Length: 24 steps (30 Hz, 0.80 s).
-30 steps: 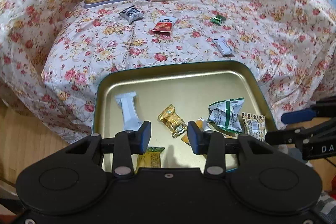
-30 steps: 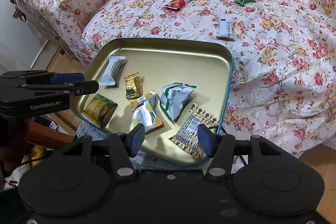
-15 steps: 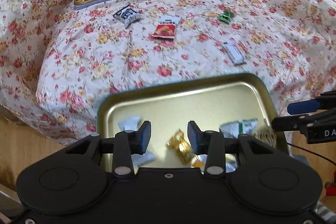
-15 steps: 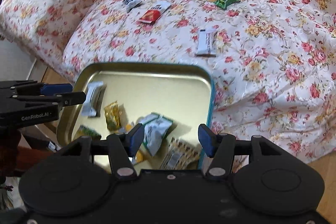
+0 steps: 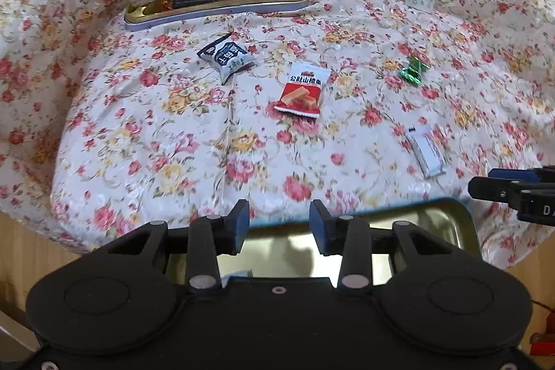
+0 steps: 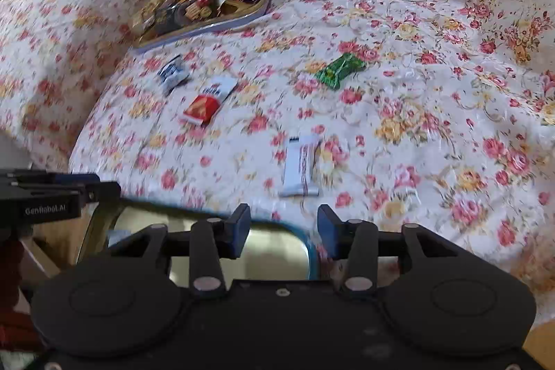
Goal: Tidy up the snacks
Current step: 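Move both tools from the tray back toward the snacks on the sofa, then grasp green-wrapped candy with right gripper while left gripper approaches dark-blue milk pack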
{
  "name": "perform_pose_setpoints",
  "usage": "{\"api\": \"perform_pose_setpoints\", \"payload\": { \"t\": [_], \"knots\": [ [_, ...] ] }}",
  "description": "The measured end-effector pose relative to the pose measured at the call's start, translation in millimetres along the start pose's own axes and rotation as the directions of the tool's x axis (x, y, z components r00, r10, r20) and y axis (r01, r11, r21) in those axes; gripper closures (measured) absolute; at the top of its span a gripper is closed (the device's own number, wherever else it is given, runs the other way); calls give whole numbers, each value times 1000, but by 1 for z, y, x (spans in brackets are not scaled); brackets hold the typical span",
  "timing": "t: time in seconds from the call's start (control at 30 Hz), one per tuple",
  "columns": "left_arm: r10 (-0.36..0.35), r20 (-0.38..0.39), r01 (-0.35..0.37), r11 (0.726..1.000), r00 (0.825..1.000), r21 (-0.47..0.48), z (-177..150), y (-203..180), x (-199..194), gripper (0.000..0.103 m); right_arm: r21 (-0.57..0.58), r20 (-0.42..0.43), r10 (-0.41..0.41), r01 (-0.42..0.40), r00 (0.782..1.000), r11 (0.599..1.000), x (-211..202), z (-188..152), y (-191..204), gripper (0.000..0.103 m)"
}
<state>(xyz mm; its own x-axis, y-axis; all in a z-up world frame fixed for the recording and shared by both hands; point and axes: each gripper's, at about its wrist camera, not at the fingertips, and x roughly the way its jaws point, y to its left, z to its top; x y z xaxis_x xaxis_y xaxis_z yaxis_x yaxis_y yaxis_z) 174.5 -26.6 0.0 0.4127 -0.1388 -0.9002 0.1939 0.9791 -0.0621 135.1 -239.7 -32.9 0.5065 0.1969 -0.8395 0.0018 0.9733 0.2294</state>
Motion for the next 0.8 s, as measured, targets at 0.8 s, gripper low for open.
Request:
{"api": "perform_pose_setpoints", "payload": {
  "t": [0.8],
  "knots": [
    [64,84,-48,982,994,-185,102,47,75,55,250,79,-97,74,992,965,99,110,-38,59]
  ]
}}
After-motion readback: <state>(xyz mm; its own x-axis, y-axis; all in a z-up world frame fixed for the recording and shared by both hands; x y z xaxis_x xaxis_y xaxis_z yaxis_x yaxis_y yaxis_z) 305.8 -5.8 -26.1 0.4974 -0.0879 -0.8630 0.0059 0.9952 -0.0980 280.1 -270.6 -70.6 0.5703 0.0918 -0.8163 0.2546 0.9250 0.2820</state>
